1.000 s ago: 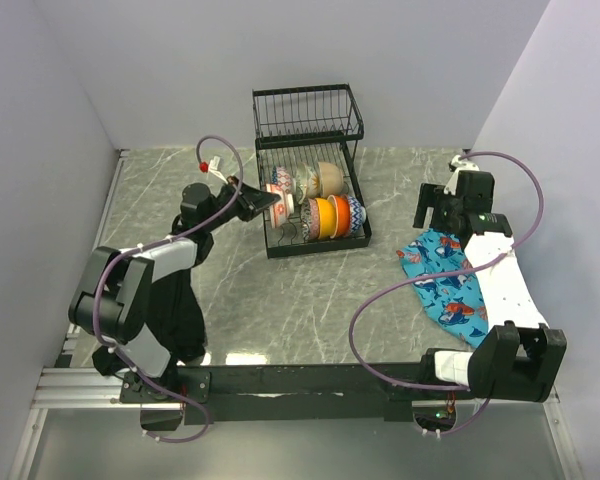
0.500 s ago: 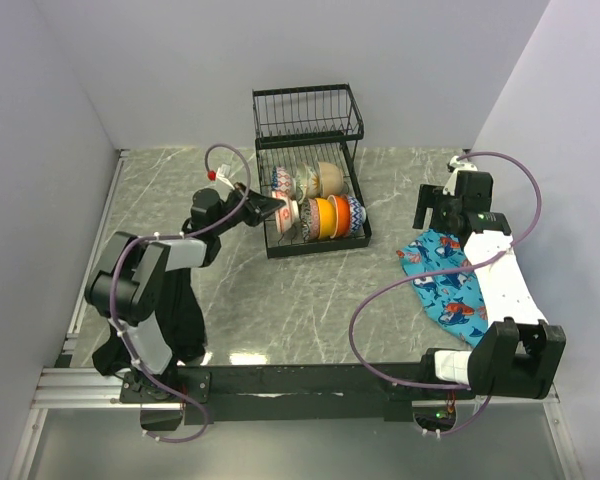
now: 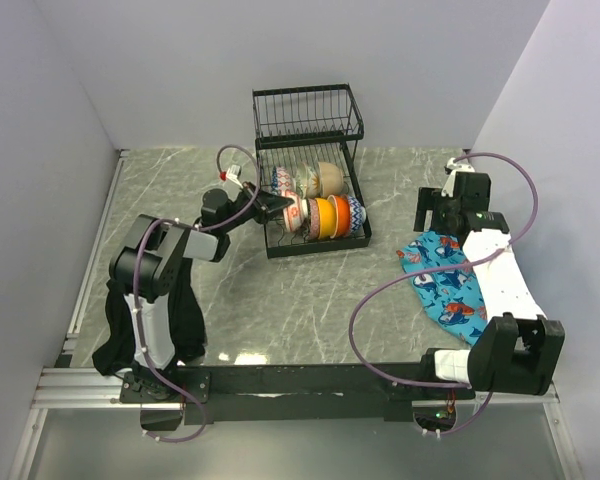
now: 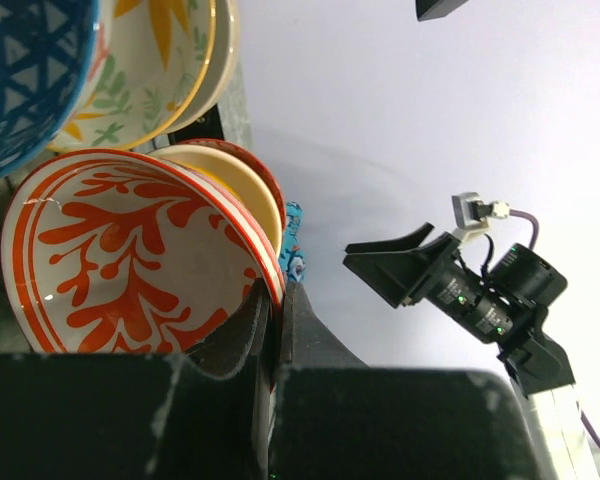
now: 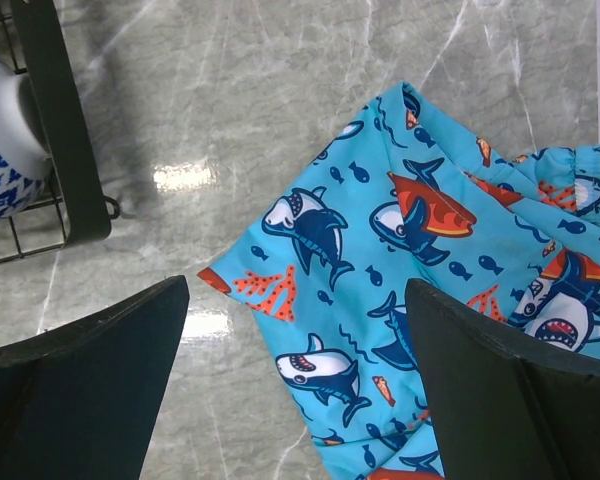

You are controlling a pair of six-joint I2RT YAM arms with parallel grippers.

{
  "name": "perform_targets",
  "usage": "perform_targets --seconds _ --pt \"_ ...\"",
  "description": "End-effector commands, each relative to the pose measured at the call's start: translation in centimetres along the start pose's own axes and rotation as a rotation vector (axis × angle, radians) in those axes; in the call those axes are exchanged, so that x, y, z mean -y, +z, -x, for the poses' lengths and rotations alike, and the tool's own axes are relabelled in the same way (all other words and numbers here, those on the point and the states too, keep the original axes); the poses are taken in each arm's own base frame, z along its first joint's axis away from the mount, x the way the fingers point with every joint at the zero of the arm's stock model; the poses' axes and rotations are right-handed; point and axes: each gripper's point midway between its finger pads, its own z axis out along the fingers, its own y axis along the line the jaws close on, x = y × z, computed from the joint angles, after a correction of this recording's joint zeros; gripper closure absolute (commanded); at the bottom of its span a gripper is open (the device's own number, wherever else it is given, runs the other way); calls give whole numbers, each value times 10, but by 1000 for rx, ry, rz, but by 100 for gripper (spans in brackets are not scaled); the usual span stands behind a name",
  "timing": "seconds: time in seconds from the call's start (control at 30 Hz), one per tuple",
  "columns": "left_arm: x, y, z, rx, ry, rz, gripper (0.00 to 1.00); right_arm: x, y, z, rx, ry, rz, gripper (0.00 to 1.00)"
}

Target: Load the bowls into the dish rack

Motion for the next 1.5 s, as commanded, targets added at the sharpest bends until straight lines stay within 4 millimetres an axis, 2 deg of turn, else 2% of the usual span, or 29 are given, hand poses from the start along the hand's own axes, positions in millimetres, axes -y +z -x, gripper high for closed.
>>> perform_targets --seconds 0.0,0.3,0.57,0.83,0.9,0.93,1.03,1.13,1.27,1.47 --pt "50 11 3 -26 63 -183 99 7 1 6 13 -18 -26 3" --pt "37 13 -9 -48 35 -152 99 8 4 4 4 -18 -29 3" --pt "19 19 -8 -38 -19 -135 99 7 8 4 -9 -22 -26 3" --pt "11 17 -9 -30 -32 -140 99 8 10 0 -24 -30 -28 3" --pt "12 18 -9 -31 -25 -141 93 7 10 -2 -29 -33 -28 3" --pt "14 17 -10 -38 -18 -143 83 6 10 -2 -29 -34 -27 3" --pt "17 20 -10 -53 16 -143 69 5 10 -2 -26 -34 -23 3" --pt "12 23 -8 -60 32 -107 63 5 10 0 -19 -32 -21 3" --pt "9 26 -8 -70 52 -92 60 4 8 4 -7 -29 -19 3" --pt "12 25 -6 -74 106 -71 50 4 5 2 -1 -19 -12 3"
